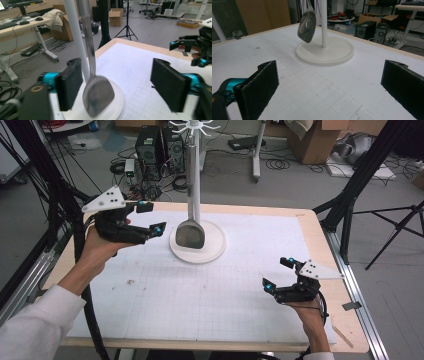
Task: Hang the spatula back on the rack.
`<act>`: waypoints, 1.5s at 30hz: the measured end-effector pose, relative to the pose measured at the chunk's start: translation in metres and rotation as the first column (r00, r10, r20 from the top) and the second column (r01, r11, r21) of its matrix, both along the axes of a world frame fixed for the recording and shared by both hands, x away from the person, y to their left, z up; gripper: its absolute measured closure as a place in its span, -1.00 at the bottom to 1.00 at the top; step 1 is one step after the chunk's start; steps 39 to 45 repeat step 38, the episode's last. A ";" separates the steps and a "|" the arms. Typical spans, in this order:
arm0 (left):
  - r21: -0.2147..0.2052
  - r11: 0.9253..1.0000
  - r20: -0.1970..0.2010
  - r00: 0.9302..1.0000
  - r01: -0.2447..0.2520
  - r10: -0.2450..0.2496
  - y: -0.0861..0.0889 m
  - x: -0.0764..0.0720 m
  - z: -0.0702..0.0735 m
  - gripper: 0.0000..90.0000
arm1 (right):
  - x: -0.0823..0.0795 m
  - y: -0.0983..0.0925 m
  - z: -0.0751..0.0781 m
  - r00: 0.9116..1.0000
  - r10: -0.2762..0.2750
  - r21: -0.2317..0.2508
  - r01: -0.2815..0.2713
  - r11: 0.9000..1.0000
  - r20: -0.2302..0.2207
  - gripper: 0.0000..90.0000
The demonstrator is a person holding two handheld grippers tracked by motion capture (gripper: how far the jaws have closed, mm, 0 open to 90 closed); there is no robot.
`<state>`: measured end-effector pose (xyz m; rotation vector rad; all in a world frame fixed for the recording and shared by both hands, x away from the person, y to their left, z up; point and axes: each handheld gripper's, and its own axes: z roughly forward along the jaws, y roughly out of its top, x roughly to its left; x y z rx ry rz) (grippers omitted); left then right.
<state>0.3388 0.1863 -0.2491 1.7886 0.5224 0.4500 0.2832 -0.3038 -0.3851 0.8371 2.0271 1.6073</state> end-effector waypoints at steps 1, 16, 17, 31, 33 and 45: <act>0.011 1.000 -0.015 1.000 -0.019 0.019 0.003 -0.003 -0.004 -0.68 | 0.000 0.000 0.000 1.000 -0.002 -0.001 0.002 1.000 -0.002 -1.00; -0.091 0.996 0.046 0.999 -0.023 0.028 0.033 -0.033 -0.067 -0.96 | -0.001 -0.001 -0.001 1.000 -0.009 0.005 0.009 1.000 0.001 -1.00; -0.103 0.995 0.047 0.999 -0.019 0.024 0.036 -0.036 -0.071 -0.96 | -0.002 -0.002 -0.001 1.000 -0.007 0.005 0.007 1.000 0.001 -1.00; -0.159 0.987 -0.003 1.000 -0.027 0.027 0.070 -0.053 -0.141 -0.96 | -0.003 -0.002 -0.005 1.000 -0.016 0.004 0.016 1.000 0.015 -1.00; -0.171 0.985 -0.004 0.999 -0.032 0.032 0.071 -0.053 -0.141 -0.96 | -0.003 -0.002 -0.005 1.000 -0.017 -0.002 0.017 1.000 0.015 -1.00; -0.168 0.985 -0.011 1.000 -0.027 0.026 0.069 -0.050 -0.143 -0.96 | -0.003 -0.004 -0.007 1.000 -0.018 -0.003 0.018 1.000 0.013 -1.00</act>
